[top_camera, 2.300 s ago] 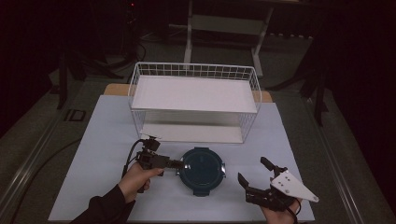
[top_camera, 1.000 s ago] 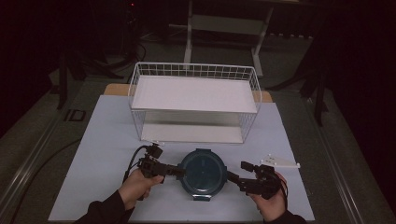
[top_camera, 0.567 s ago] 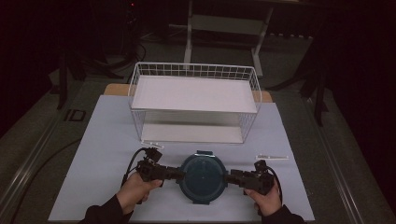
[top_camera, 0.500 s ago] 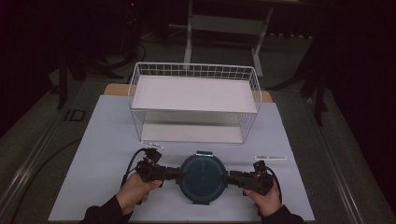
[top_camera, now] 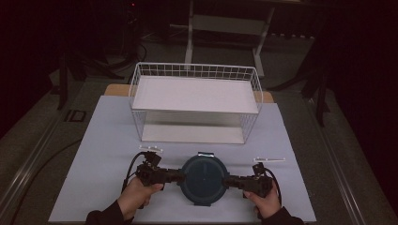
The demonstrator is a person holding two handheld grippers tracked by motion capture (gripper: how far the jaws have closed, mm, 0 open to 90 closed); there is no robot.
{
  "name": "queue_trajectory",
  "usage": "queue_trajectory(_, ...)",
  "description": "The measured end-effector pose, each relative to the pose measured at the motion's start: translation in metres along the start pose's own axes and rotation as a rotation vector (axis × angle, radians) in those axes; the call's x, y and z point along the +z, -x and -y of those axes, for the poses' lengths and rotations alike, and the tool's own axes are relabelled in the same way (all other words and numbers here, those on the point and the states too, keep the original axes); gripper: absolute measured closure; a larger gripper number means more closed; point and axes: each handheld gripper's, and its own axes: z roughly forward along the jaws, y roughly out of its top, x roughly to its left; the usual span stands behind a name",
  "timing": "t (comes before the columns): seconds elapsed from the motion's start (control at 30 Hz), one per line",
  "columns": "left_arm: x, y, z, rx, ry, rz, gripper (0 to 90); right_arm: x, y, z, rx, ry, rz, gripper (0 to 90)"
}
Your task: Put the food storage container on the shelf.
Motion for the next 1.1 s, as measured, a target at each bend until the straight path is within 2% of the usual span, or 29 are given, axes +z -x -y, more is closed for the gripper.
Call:
queue_trajectory(0.07, 0.001, 0.002, 0.002, 0.012, -0.001, -0.016, 54.5, 0.000, 0.000, 0.001, -0.002, 0.000, -0.007, 55.2)
queue_trajectory(0.13, 0.000, -0.001, 0.003, -0.010, -0.004, -0.004, 54.3, 0.000, -0.003, 0.002, -0.004, 0.004, -0.004, 55.5)
queue_trajectory(0.3, 0.000, 0.002, 0.003, -0.014, -0.008, -0.015, 54.7, 0.000, -0.006, 0.004, 0.004, 0.004, -0.006, 56.2)
queue_trajectory(0.47, -0.001, 0.004, 0.006, -0.027, 0.015, -0.021, 54.8, -0.001, -0.010, 0.006, 0.004, 0.019, 0.012, 56.4)
queue_trajectory(0.6, -0.003, 0.005, 0.004, -0.031, 0.012, -0.031, 54.9, 0.001, -0.009, 0.004, 0.014, 0.018, -0.001, 56.5)
queue_trajectory(0.63, -0.007, 0.006, 0.001, -0.025, 0.030, -0.040, 54.9, 0.001, -0.009, 0.003, 0.009, 0.021, -0.005, 56.5)
queue_trajectory(0.77, -0.013, 0.007, -0.006, -0.006, 0.052, -0.047, 54.9, 0.002, -0.014, -0.004, -0.009, 0.036, -0.007, 56.5)
queue_trajectory(0.93, -0.022, 0.006, -0.019, 0.010, 0.110, -0.068, 54.8, 0.003, -0.019, -0.028, -0.057, 0.072, 0.002, 56.5)
queue_trajectory(1.1, -0.025, 0.003, -0.030, 0.025, 0.128, -0.083, 54.9, 0.006, -0.017, -0.041, -0.069, 0.083, -0.006, 56.4)
